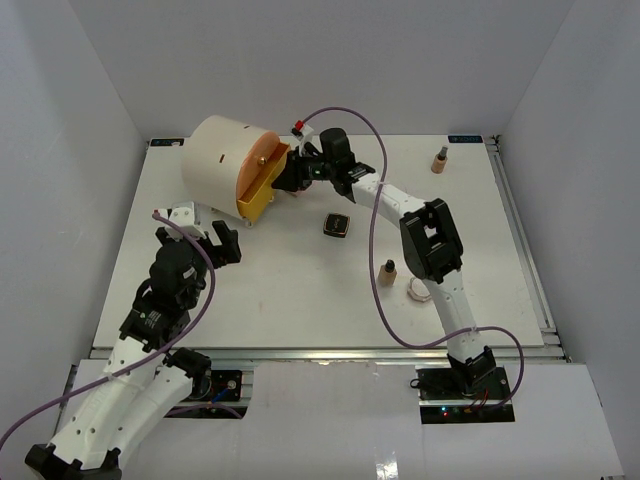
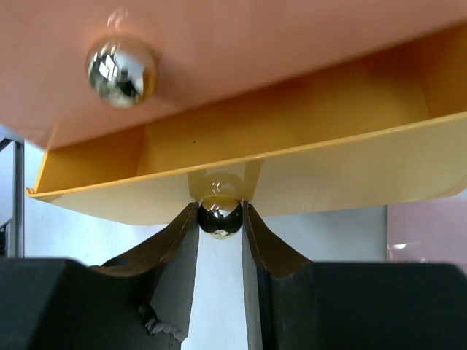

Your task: Organize the makeup

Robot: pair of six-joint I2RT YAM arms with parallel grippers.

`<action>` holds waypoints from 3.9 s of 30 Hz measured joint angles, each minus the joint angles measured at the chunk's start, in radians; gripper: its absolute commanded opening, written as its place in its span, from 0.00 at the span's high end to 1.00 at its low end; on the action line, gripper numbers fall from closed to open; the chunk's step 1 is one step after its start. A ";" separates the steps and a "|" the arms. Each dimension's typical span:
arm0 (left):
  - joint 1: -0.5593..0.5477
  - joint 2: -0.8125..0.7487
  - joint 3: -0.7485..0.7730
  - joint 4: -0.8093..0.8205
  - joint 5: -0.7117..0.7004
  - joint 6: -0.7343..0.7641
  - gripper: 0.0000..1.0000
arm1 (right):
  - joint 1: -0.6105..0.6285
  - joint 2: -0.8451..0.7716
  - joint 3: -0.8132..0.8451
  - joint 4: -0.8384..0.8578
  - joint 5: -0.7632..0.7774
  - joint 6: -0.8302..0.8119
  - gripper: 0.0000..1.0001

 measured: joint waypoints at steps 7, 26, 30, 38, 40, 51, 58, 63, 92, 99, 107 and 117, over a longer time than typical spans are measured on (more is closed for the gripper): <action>0.000 -0.026 0.000 0.003 0.015 0.000 0.02 | -0.036 -0.146 -0.195 -0.016 -0.022 -0.043 0.85; 0.000 -0.003 -0.012 0.030 0.147 0.000 0.02 | -0.048 -0.271 -0.374 -0.003 -0.038 -0.115 0.22; 0.000 0.055 0.006 0.035 0.245 -0.005 0.02 | -0.052 -0.359 -0.432 -0.036 -0.046 -0.160 0.19; -0.004 0.230 0.083 0.077 0.547 -0.071 0.02 | -0.120 -0.678 -0.564 -0.255 -0.193 -0.472 0.12; -0.017 0.263 0.083 0.082 0.597 -0.093 0.02 | -0.143 -0.774 -0.597 -0.336 -0.201 -0.580 0.12; -0.130 0.287 0.034 0.083 0.617 -0.185 0.02 | -0.162 -0.991 -0.888 -0.574 0.024 -0.865 0.04; -0.130 0.236 0.021 0.047 0.557 -0.197 0.02 | -0.168 -0.885 -0.873 -0.595 0.123 -0.890 0.02; -0.131 0.251 0.021 0.062 0.591 -0.189 0.02 | -0.203 -0.887 -0.866 -0.597 0.099 -0.887 0.02; -0.517 1.282 0.314 0.787 0.542 0.112 0.12 | -0.855 -1.206 -1.148 -0.462 -0.689 -0.702 0.04; -0.528 1.347 0.349 0.817 0.550 0.131 0.34 | -0.858 -1.197 -1.148 -0.460 -0.707 -0.694 0.05; -0.529 1.372 0.374 0.816 0.576 0.141 0.74 | -0.860 -1.193 -1.148 -0.460 -0.712 -0.686 0.05; -0.526 1.365 0.419 0.711 0.600 0.141 1.00 | -0.861 -1.193 -1.148 -0.460 -0.710 -0.684 0.06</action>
